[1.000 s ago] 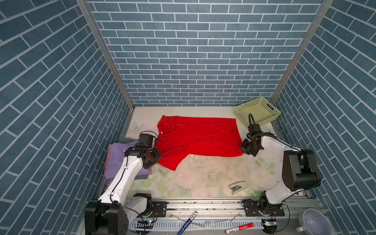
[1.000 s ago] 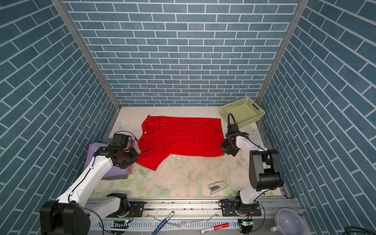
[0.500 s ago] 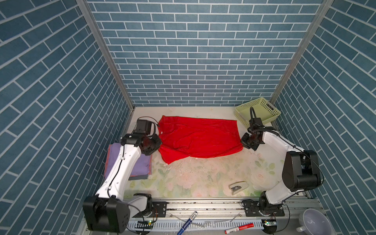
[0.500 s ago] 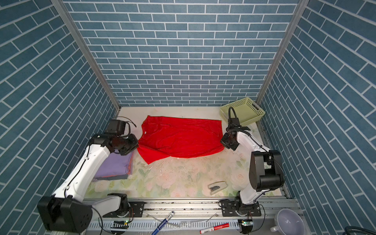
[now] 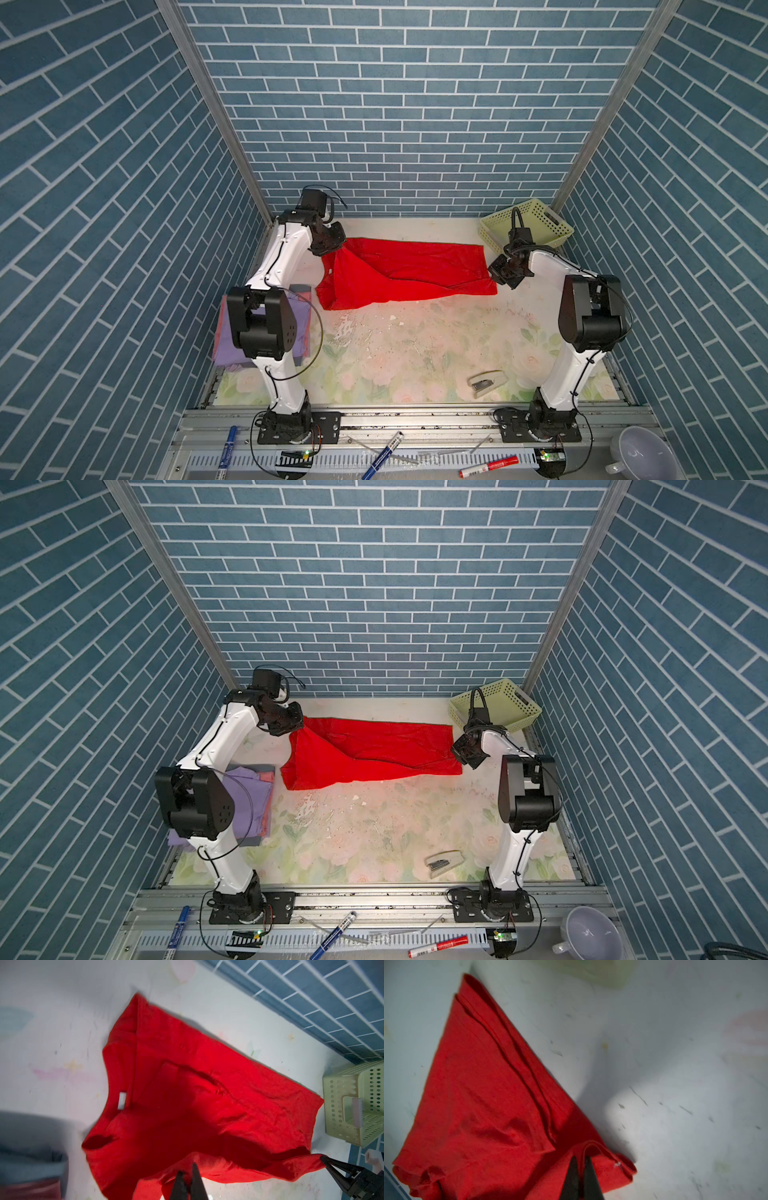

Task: Fold and stack t-shirts
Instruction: Fold the T-shirt at the center of the table.

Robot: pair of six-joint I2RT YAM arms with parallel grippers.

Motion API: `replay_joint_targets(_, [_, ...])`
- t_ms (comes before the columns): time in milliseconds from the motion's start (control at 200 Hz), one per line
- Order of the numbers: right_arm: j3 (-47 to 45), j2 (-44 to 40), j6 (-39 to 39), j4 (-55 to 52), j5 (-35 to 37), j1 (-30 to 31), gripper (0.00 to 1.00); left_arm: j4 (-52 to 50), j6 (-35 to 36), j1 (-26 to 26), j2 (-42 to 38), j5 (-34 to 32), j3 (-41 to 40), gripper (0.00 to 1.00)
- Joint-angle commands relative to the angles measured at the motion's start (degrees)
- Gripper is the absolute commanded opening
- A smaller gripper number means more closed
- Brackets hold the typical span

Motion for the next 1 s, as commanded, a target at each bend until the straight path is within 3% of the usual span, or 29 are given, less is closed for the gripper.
replay_joint_targets(0, [4.8, 2.0, 2.2, -0.7, -0.6, -0.1, 0.00, -3.3, 5.8, -0.3, 4.2, 2.7, 6.9, 0.00])
replay_joint_targets(165, [8.0, 5.0, 3.2, -0.8, -0.8, -0.4, 0.00, -6.6, 9.5, -0.3, 12.7, 4.7, 16.6, 0.00])
replay_joint_targets(310, [11.3, 8.2, 4.1, -1.1, -2.2, -0.8, 0.00, -8.2, 11.0, -0.3, 18.4, 2.0, 24.0, 0.00])
replay_joint_targets(360, [12.1, 8.8, 4.4, -1.2, -2.5, -0.9, 0.12, -9.4, 11.5, -0.2, 20.5, 0.7, 27.2, 0.00])
replay_joint_targets(385, [12.2, 8.8, 4.5, -1.1, -2.4, -0.9, 0.13, -9.9, 11.7, -0.2, 21.5, 0.3, 28.7, 0.00])
replay_joint_targets(470, [12.2, 8.4, 4.4, -1.1, -1.4, -1.0, 0.18, -9.4, 11.9, -0.1, 24.2, -0.2, 32.9, 0.09])
replay_joint_targets(590, [9.9, 5.3, 3.6, 0.1, 0.4, -1.0, 0.37, -5.9, 11.6, -0.1, 26.0, 0.1, 35.9, 0.29])
replay_joint_targets(620, [8.9, 4.1, 3.4, 0.6, 0.9, -1.0, 0.45, -5.4, 11.4, -0.1, 26.1, -1.1, 36.3, 0.35])
replay_joint_targets(710, [6.8, 0.5, 2.1, 0.6, 2.8, -1.0, 0.48, -5.8, 10.1, 0.0, 25.5, -5.9, 36.3, 0.46])
replay_joint_targets(840, [3.7, -3.8, 0.8, -0.3, 2.9, -0.9, 0.49, -8.1, 8.3, 0.0, 21.5, -9.8, 29.7, 0.46])
replay_joint_targets(995, [-2.2, -7.8, 2.4, -0.5, 1.9, -0.9, 0.51, 0.9, 2.0, -0.1, 6.7, -9.7, 2.1, 0.48])
